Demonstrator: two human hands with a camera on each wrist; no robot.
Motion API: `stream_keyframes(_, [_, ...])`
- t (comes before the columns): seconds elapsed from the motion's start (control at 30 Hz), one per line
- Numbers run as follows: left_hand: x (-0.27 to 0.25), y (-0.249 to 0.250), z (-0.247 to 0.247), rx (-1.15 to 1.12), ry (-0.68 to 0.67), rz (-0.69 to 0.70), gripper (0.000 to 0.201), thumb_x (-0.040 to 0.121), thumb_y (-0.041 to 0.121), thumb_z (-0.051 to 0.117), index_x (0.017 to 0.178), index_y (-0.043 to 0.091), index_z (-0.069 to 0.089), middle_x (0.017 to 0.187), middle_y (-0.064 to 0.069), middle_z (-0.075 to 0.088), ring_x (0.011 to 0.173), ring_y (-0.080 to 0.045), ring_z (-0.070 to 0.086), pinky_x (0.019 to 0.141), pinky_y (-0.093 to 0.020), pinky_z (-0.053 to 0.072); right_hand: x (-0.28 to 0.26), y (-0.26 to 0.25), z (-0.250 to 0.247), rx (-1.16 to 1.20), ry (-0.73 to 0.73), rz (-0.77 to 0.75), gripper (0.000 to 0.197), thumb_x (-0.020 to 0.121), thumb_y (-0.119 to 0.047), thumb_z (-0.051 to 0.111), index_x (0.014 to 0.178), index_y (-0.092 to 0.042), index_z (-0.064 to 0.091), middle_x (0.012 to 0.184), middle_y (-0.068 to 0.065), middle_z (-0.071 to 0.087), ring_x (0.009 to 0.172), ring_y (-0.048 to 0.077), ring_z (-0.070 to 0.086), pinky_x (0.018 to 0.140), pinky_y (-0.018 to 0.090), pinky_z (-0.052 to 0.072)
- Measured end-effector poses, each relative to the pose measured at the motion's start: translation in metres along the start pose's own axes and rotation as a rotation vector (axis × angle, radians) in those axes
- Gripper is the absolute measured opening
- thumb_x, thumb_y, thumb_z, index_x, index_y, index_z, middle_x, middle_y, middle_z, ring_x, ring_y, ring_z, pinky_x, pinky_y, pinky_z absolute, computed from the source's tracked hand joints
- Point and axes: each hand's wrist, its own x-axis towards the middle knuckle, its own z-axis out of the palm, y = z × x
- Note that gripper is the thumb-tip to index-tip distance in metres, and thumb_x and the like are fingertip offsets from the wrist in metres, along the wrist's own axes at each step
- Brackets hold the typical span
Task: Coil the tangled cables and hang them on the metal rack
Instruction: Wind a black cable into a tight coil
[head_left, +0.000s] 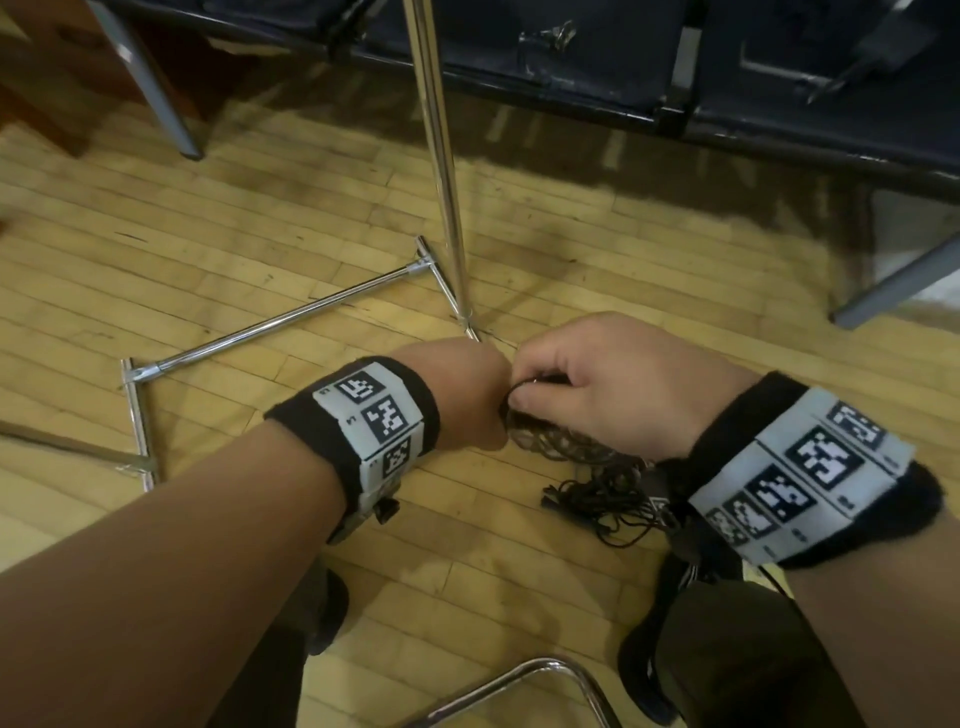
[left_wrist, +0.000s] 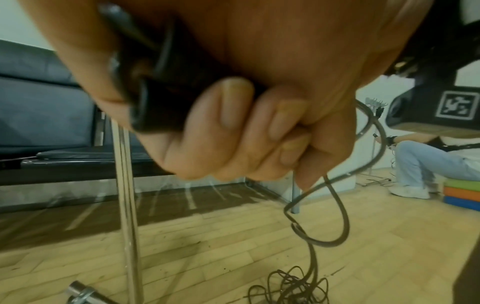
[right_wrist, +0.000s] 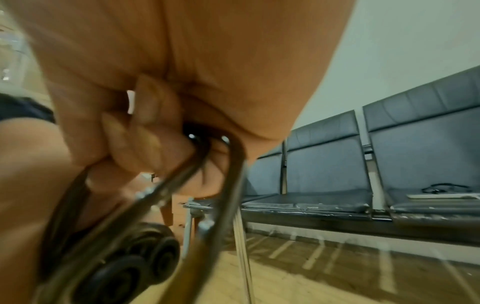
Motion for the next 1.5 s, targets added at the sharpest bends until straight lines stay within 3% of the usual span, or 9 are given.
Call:
stream_keyframes(0.2, [-0.007,0.012,-0.002,-0.313,0.143,0.223,0.024,0.092,0.035,0.074,0.075,0.033,0.057,0.069,0.007,0.063,0.061,-0.005,0.059,0.057,-0.023,0.046,-0.011,0.039,-0.02,0.349,0.181,0.057,0.02,0.088,-0.05,0.064,0.083,-0.032,0.072,0.069,-0.009,0.066,0.058,0.008,0.057,0.058,0.02,0.045])
stream_keyframes(0.3, [-0.007,0.015,-0.006,-0.558,0.284,0.195,0.024,0.088,0.034,0.078,0.074,0.034,0.058,0.064,0.009,0.063,0.055,0.0,0.059,0.052,-0.018,0.045,-0.011,0.054,-0.019,0.523,0.255,0.113,0.02,0.097,-0.041,0.062,0.083,-0.034,0.073,0.072,0.011,0.065,0.061,0.034,0.052,0.063,0.038,0.044])
stream_keyframes(0.4, [-0.002,0.017,-0.007,-0.656,0.329,0.137,0.022,0.087,0.032,0.078,0.077,0.033,0.059,0.064,0.007,0.062,0.052,0.004,0.057,0.044,-0.011,0.039,-0.006,0.057,-0.012,0.629,0.227,0.164,0.03,0.103,-0.033,0.057,0.08,-0.037,0.074,0.073,0.009,0.062,0.064,0.029,0.05,0.059,0.038,0.042])
stream_keyframes(0.67, [0.004,0.002,-0.016,-0.699,0.499,-0.115,0.053,0.085,0.037,0.079,0.128,0.026,0.05,0.091,0.012,0.061,0.072,-0.003,0.062,0.047,-0.016,0.042,0.01,0.05,0.012,0.657,0.097,0.334,0.033,0.109,-0.04,0.045,0.101,-0.021,0.072,0.054,-0.011,0.047,0.048,0.014,0.042,0.049,0.033,0.038])
stream_keyframes(0.83, [0.01,-0.013,-0.01,-0.524,0.403,-0.24,0.047,0.093,0.023,0.071,0.134,0.022,0.049,0.089,0.003,0.061,0.072,-0.01,0.059,0.051,-0.025,0.039,0.007,0.021,0.009,-0.054,-0.166,0.142,0.025,0.104,-0.049,0.049,0.123,-0.038,0.063,0.092,-0.019,0.056,0.083,0.005,0.055,0.062,0.02,0.04])
stream_keyframes(1.0, [0.008,-0.008,-0.004,-0.265,0.209,-0.167,0.033,0.099,0.021,0.064,0.13,0.021,0.054,0.089,0.003,0.057,0.07,-0.009,0.05,0.055,-0.025,0.036,0.0,0.004,0.006,-0.27,-0.084,0.029,0.018,0.106,-0.034,0.048,0.098,-0.032,0.063,0.077,-0.013,0.053,0.069,0.001,0.05,0.054,0.02,0.031])
stream_keyframes(1.23, [0.001,0.01,0.002,-0.104,-0.052,0.079,0.022,0.095,0.029,0.07,0.082,0.03,0.052,0.084,0.004,0.064,0.071,-0.012,0.059,0.062,-0.026,0.045,0.0,0.028,-0.001,-0.018,0.065,0.033,0.011,0.09,-0.048,0.072,0.094,-0.037,0.072,0.091,-0.019,0.062,0.082,-0.003,0.056,0.066,0.017,0.038])
stream_keyframes(1.4, [-0.005,0.009,-0.001,-0.196,0.05,0.162,0.023,0.094,0.032,0.074,0.108,0.034,0.057,0.088,0.01,0.066,0.078,-0.008,0.063,0.068,-0.026,0.051,-0.008,0.047,-0.005,0.461,-0.098,0.193,0.034,0.094,-0.043,0.07,0.127,-0.037,0.064,0.116,-0.021,0.068,0.058,0.001,0.069,0.058,0.023,0.059])
stream_keyframes(1.5, [-0.006,0.009,-0.001,-0.18,0.123,0.164,0.026,0.095,0.036,0.074,0.113,0.033,0.055,0.086,0.009,0.064,0.074,-0.004,0.06,0.06,-0.02,0.044,-0.01,0.047,-0.007,0.511,-0.182,0.163,0.023,0.1,-0.042,0.063,0.12,-0.036,0.071,0.105,-0.012,0.078,0.054,0.009,0.067,0.069,0.037,0.061])
